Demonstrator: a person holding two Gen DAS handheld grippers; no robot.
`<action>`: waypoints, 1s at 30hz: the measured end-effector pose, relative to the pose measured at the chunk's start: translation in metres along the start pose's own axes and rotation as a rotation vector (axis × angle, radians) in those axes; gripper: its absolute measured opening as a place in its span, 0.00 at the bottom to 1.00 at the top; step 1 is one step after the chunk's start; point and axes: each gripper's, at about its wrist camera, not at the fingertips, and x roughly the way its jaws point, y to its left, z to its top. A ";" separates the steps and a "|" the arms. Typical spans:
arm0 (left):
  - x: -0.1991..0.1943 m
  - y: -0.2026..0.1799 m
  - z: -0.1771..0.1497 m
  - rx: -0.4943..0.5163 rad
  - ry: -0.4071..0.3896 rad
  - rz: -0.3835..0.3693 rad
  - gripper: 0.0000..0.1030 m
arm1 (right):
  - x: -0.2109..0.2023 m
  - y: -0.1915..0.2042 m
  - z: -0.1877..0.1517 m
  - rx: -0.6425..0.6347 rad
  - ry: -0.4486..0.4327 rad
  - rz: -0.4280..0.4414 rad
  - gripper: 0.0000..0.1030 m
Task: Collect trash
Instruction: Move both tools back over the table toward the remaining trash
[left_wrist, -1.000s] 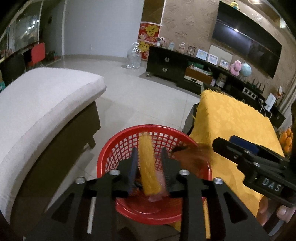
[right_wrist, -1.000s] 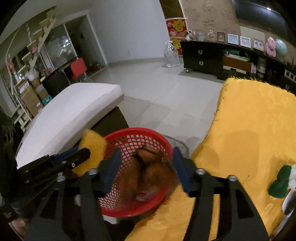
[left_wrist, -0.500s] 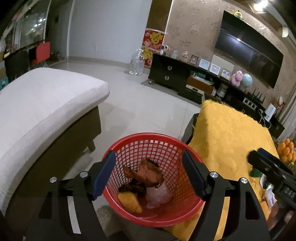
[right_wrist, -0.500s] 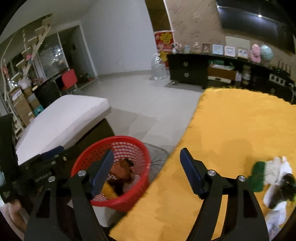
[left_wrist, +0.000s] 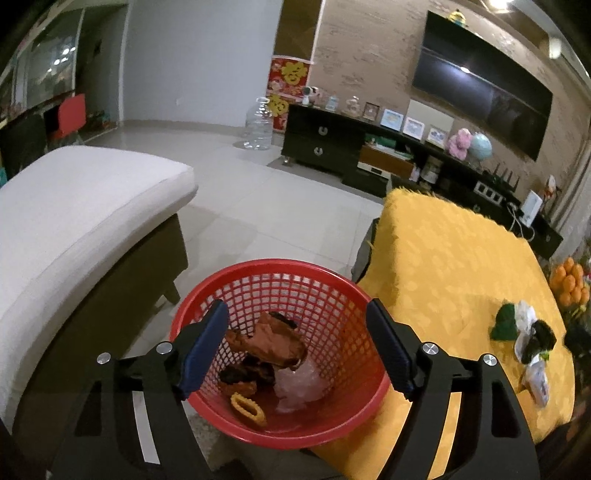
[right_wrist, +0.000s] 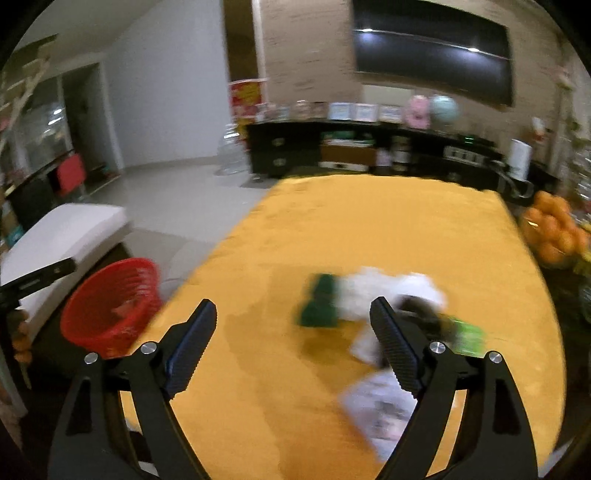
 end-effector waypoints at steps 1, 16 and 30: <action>0.001 -0.004 -0.001 0.010 0.003 0.001 0.72 | -0.004 -0.014 -0.004 0.017 -0.007 -0.029 0.85; 0.008 -0.063 -0.029 0.161 0.049 -0.040 0.72 | -0.022 -0.106 -0.047 0.180 -0.018 -0.211 0.87; -0.004 -0.181 -0.085 0.386 0.148 -0.276 0.72 | -0.020 -0.117 -0.049 0.241 -0.011 -0.193 0.87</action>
